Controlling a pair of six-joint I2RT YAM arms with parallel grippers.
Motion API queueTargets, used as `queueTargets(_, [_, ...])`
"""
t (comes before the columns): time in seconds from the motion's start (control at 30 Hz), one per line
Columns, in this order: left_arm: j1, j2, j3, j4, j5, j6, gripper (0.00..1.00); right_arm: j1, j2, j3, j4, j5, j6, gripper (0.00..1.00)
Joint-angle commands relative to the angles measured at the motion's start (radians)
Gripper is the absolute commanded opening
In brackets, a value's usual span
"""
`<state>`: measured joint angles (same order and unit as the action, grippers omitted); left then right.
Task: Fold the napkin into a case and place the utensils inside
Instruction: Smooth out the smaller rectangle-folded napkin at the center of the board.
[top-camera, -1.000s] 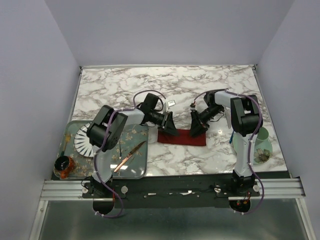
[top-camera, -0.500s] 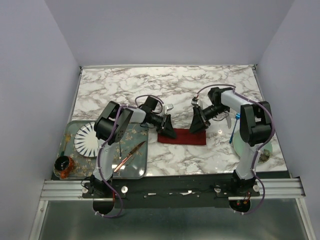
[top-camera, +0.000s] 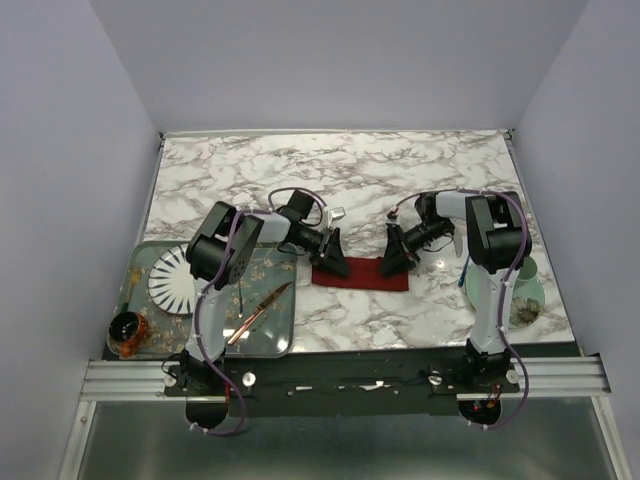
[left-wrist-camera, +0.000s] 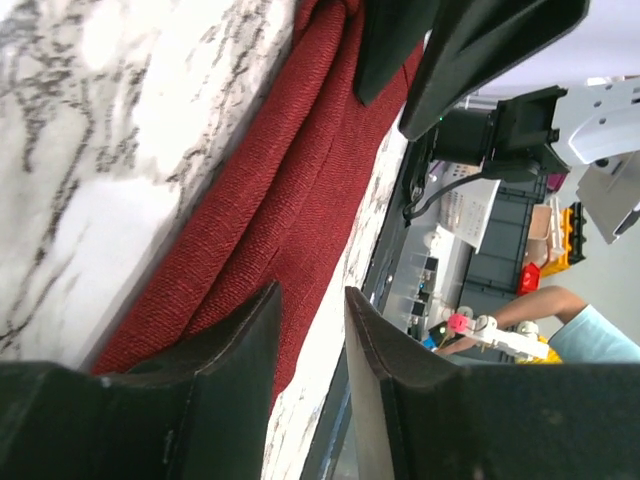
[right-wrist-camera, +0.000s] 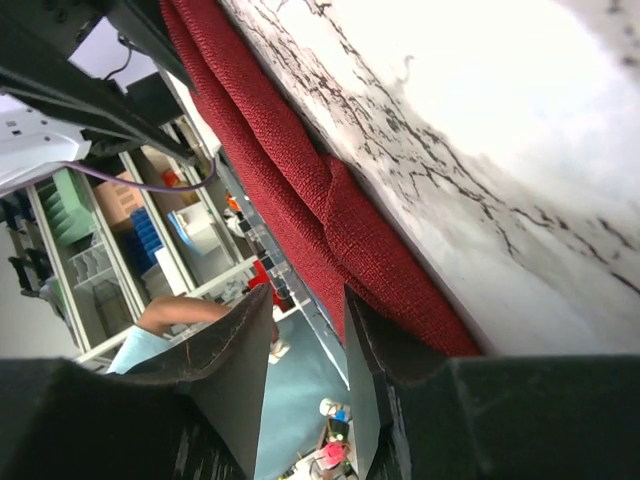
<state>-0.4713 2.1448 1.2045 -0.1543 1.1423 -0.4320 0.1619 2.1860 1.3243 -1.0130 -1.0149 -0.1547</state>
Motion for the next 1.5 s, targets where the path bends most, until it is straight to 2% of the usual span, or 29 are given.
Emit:
queueTargets(0.0, [-0.012, -0.074, 0.023, -0.037, 0.011, 0.067, 0.47, -0.004, 0.017, 0.009, 0.021, 0.142, 0.032, 0.43])
queueTargets(0.07, [-0.024, -0.123, 0.052, -0.036, 0.02, 0.056, 0.48, -0.004, 0.0, 0.015, 0.016, 0.159, 0.014, 0.43])
queueTargets(0.13, [-0.041, -0.141, 0.067, -0.007, 0.031, -0.016, 0.48, -0.004, -0.014, 0.027, 0.008, 0.18, 0.007, 0.43])
queueTargets(0.2, [-0.049, -0.154, 0.056, 0.115, 0.027, -0.088, 0.48, -0.005, -0.022, 0.032, 0.007, 0.196, -0.002, 0.43])
queueTargets(0.23, [-0.053, -0.151, 0.046, 0.154, 0.025, -0.175, 0.49, -0.004, -0.022, 0.035, 0.007, 0.205, -0.002, 0.43])
queueTargets(0.27, [-0.053, -0.131, 0.044, 0.238, 0.024, -0.2, 0.49, -0.004, -0.025, 0.036, 0.005, 0.206, -0.005, 0.43])
queueTargets(0.37, [-0.058, -0.057, 0.044, 0.31, 0.005, -0.264, 0.49, -0.004, -0.02, 0.044, 0.007, 0.219, -0.008, 0.43])
queueTargets(0.47, [-0.055, 0.025, 0.036, 0.337, -0.021, -0.281, 0.51, -0.004, -0.014, 0.049, 0.008, 0.225, -0.008, 0.45])
queueTargets(0.5, [-0.055, 0.044, 0.036, 0.337, -0.023, -0.281, 0.52, -0.004, -0.008, 0.052, 0.008, 0.226, -0.008, 0.49])
queueTargets(0.6, [-0.049, 0.081, 0.033, 0.334, -0.035, -0.283, 0.6, -0.004, 0.0, 0.07, 0.005, 0.225, -0.013, 0.56])
queueTargets(0.63, [-0.046, 0.082, 0.044, 0.331, -0.036, -0.281, 0.68, -0.005, 0.0, 0.075, 0.002, 0.225, -0.014, 0.58])
queueTargets(0.67, [-0.043, 0.076, 0.049, 0.309, -0.039, -0.272, 0.71, -0.004, 0.001, 0.081, -0.001, 0.222, -0.02, 0.6])
queueTargets(0.7, [-0.036, 0.067, 0.055, 0.305, -0.035, -0.266, 0.72, -0.004, 0.001, 0.093, -0.013, 0.22, -0.023, 0.66])
queueTargets(0.73, [-0.032, 0.052, 0.067, 0.303, -0.03, -0.264, 0.83, -0.005, -0.005, 0.098, -0.018, 0.219, -0.028, 0.7])
queueTargets(0.8, [-0.03, -0.017, 0.076, 0.302, -0.012, -0.264, 0.99, -0.004, -0.015, 0.107, -0.035, 0.211, -0.045, 0.76])
queueTargets(0.97, [-0.033, -0.183, 0.076, 0.242, 0.017, -0.247, 0.99, -0.004, -0.035, 0.115, -0.041, 0.208, -0.051, 0.86])
queueTargets(1.0, [-0.032, -0.216, 0.061, 0.242, 0.026, -0.261, 0.99, -0.004, -0.032, 0.116, -0.042, 0.208, -0.051, 0.91])
queueTargets(1.1, [-0.038, -0.259, -0.022, 0.248, 0.033, -0.264, 0.99, -0.004, -0.023, 0.115, -0.042, 0.202, -0.054, 0.95])
queueTargets(1.13, [-0.038, -0.26, -0.064, 0.248, 0.03, -0.26, 0.99, -0.004, -0.025, 0.113, -0.041, 0.202, -0.054, 1.0])
queueTargets(1.27, [-0.036, -0.206, -0.126, 0.286, -0.01, -0.24, 0.99, -0.004, -0.023, 0.108, -0.042, 0.182, -0.054, 1.0])
queueTargets(1.43, [-0.024, -0.051, -0.099, 0.282, -0.079, -0.223, 0.99, -0.005, -0.051, 0.133, -0.082, 0.139, -0.072, 1.0])
queueTargets(1.47, [-0.024, -0.034, -0.073, 0.228, -0.084, -0.205, 0.99, -0.004, -0.063, 0.138, -0.096, 0.096, -0.084, 1.0])
